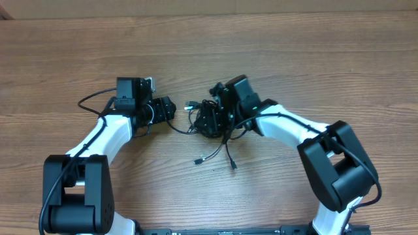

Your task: Untangle cables

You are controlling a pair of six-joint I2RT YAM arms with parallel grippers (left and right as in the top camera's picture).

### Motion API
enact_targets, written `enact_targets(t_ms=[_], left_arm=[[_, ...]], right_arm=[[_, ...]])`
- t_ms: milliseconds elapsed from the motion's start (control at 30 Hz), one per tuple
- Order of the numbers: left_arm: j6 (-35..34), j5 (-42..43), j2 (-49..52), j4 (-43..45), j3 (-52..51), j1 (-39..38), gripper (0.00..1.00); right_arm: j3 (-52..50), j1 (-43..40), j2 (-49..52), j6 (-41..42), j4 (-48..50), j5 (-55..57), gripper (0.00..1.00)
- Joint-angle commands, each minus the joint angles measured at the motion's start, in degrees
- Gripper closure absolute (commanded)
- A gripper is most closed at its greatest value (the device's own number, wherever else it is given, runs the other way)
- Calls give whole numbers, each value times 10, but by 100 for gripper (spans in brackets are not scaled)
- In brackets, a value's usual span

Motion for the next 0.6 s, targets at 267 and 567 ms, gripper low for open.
enact_targets(t_ms=[267,567], left_arm=[[-4,42,4,-1,13,3,27],[-3,42,4,-1,13,3,24]], right_arm=[[2,82,14,3,91,159,36],[4,82,11,3,112,38,28]])
